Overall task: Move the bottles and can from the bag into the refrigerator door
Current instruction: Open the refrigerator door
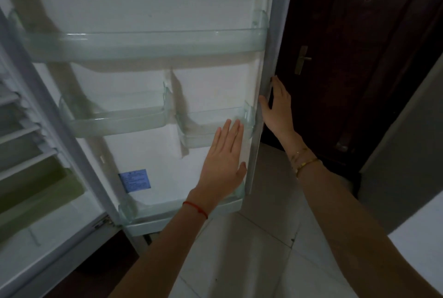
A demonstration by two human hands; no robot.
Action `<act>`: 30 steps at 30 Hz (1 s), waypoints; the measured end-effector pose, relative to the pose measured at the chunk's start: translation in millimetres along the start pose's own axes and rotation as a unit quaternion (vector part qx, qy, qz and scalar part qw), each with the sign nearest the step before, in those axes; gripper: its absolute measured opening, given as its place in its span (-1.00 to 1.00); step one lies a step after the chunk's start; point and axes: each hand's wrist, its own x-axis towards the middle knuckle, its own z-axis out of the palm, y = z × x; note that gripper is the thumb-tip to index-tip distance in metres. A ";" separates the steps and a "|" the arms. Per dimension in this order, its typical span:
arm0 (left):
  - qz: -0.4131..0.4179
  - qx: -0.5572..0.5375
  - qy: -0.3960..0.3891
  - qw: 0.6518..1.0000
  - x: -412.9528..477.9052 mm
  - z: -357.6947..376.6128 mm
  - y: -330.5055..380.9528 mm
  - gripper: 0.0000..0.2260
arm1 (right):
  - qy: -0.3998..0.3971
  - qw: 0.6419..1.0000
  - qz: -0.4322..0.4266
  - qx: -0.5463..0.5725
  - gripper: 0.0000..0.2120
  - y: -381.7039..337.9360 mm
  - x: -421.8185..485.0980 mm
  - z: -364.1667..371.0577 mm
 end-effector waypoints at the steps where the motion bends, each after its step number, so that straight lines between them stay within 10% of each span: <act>1: -0.002 0.008 -0.002 1.000 1.1 1.0 0.4 -0.26 | -0.007 1.000 0.001 0.019 -0.41 1.0 3.9 1.3; 30: -0.211 -0.039 0.117 0.970 -71.0 -53.4 48.9 -0.31 | -0.063 0.976 -0.169 0.118 -0.43 -0.5 -70.8 -56.9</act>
